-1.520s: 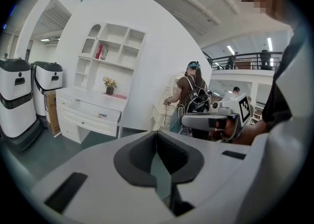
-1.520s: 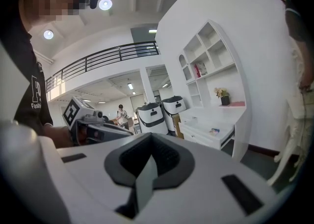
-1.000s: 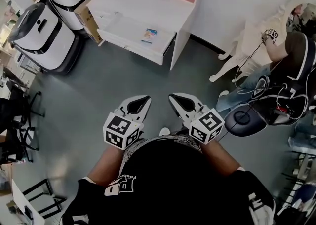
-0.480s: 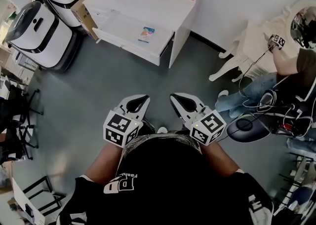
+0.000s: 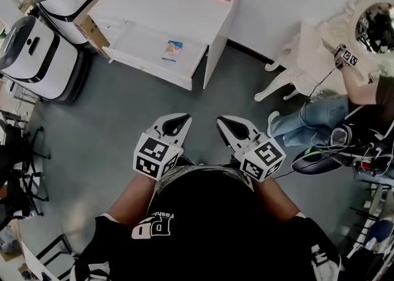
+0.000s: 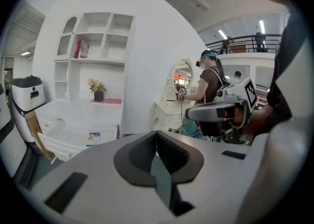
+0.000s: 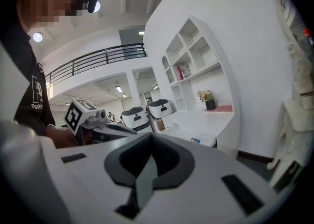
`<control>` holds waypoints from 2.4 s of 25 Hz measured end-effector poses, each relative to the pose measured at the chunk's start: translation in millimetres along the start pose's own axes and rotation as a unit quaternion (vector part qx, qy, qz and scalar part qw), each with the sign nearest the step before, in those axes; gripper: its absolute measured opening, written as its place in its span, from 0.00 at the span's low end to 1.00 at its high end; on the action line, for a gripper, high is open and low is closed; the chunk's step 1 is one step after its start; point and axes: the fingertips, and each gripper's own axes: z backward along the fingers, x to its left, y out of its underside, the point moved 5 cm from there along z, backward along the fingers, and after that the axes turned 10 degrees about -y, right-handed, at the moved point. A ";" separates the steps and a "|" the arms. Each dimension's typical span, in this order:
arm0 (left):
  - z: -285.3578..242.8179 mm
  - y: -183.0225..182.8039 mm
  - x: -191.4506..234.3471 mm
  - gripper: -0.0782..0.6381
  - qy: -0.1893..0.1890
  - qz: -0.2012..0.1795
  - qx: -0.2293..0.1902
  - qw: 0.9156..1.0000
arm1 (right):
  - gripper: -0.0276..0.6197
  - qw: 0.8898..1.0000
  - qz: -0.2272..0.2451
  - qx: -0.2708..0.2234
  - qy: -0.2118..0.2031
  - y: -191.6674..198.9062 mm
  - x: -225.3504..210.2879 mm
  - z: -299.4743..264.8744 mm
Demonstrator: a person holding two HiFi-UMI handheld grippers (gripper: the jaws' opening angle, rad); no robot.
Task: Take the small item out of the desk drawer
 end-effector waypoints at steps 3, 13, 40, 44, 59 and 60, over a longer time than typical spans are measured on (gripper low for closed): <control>-14.7 -10.3 15.9 0.13 0.001 0.005 -0.008 1.000 | 0.06 1.000 -0.008 0.007 0.007 0.7 -17.3 -12.8; -37.6 -18.2 115.2 0.13 -0.018 0.039 0.009 0.999 | 0.06 0.999 -0.004 0.035 -0.001 -30.3 -57.6 -108.5; -133.9 -68.4 333.5 0.13 0.033 0.020 0.017 0.999 | 0.06 0.994 -0.023 0.060 0.090 -74.5 -152.1 -284.4; -143.9 -66.0 337.6 0.13 0.043 0.023 0.023 0.999 | 0.06 0.992 -0.033 0.063 0.105 -70.9 -156.8 -283.0; -176.0 -68.2 330.8 0.13 0.016 0.027 0.045 0.998 | 0.06 0.994 -0.036 0.068 0.078 -77.3 -196.7 -283.8; -178.3 -68.5 329.8 0.13 0.013 0.026 0.048 0.998 | 0.06 0.994 -0.036 0.067 0.076 -78.8 -201.2 -283.4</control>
